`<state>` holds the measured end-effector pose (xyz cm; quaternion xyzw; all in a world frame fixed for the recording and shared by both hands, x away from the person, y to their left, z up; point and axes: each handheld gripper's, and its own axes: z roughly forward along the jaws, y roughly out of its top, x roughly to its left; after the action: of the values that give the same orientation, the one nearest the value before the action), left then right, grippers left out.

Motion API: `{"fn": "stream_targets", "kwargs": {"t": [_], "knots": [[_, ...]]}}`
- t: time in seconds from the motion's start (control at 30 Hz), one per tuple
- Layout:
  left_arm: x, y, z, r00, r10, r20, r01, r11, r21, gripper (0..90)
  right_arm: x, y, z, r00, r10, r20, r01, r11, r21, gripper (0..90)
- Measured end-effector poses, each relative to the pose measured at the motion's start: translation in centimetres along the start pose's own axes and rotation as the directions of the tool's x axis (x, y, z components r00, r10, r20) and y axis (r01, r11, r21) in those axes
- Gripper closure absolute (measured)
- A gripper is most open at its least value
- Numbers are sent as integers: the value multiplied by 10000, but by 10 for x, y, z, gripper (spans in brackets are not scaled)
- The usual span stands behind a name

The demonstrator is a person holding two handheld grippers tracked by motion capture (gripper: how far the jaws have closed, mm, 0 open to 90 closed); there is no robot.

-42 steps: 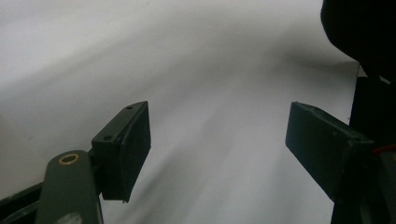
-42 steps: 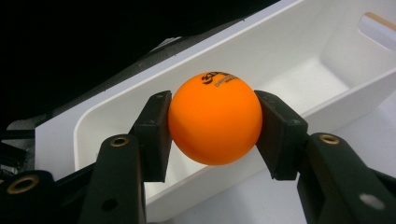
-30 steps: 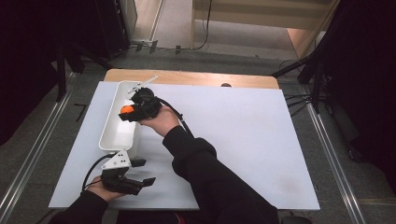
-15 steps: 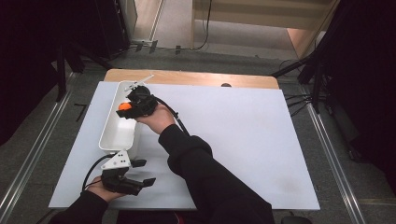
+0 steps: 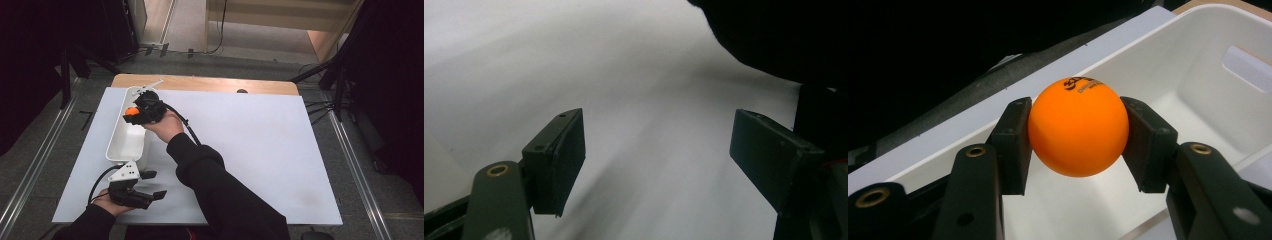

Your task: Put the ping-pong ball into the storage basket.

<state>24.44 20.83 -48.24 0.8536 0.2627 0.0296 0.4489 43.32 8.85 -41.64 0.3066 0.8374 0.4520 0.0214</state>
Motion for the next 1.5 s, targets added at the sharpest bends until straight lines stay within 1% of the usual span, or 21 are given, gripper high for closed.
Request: {"fn": "stream_targets", "kwargs": {"t": [0.1,0.13,0.33,0.43,0.57,0.6,0.7,0.77,0.97,1.0,1.1,1.13,1.17,1.27,1.4,1.47,1.5], "knots": [[0,0,0,10000,47,7,-47,10000,15,229,0,-1,2,10000,-15,88,16,9999,-106,488],[0,0,0,10000,36,2,-36,10000,9,229,1,-2,4,9998,-41,201,44,9999,-122,487],[0,0,0,10000,-5,41,5,10000,-10,229,3,-3,7,9998,-28,175,30,9999,-110,487],[0,0,0,10000,-22,58,22,10000,-33,229,3,-4,9,9998,-123,159,125,9999,-88,487],[0,0,0,10000,-22,25,22,10000,-33,229,4,-8,12,9998,-80,159,81,9999,-60,487],[0,0,0,10000,-28,30,28,10000,-23,229,3,-11,14,10000,8,86,-8,10000,-82,487],[0,0,0,10000,-7,49,7,10000,-19,229,2,-13,15,10000,67,67,-67,10000,-60,487],[0,0,0,10000,28,46,-28,10000,-31,229,3,-15,16,9999,111,16,-111,9999,38,486],[0,0,0,10000,0,36,0,10000,13,229,4,-17,18,10000,31,30,-31,10000,95,484],[0,0,0,10000,2,37,-2,10000,12,229,4,-17,19,9999,99,20,-99,9999,118,482],[0,0,0,10000,2,38,-2,10000,11,229,4,-17,19,9999,96,90,-97,9999,130,478],[0,0,0,10000,-4,43,4,10000,11,229,5,-17,19,9998,-81,170,81,10000,31,420],[0,0,0,10000,-9,42,9,10000,-20,229,5,-17,19,9998,-81,170,81,10000,31,420],[0,0,0,10000,0,44,0,10000,13,229,5,-16,17,9991,-411,85,413,9988,-266,286],[0,0,0,10000,1,40,-1,10000,10,229,5,-15,14,9989,-442,164,445,9988,-213,273],[0,0,0,10000,-2,39,2,10000,11,229,3,-15,10,9996,-298,-34,297,9993,-224,279],[0,0,0,10000,-3,42,3,10000,12,229,3,-15,10,9996,-298,-34,297,9993,-224,279]]}}
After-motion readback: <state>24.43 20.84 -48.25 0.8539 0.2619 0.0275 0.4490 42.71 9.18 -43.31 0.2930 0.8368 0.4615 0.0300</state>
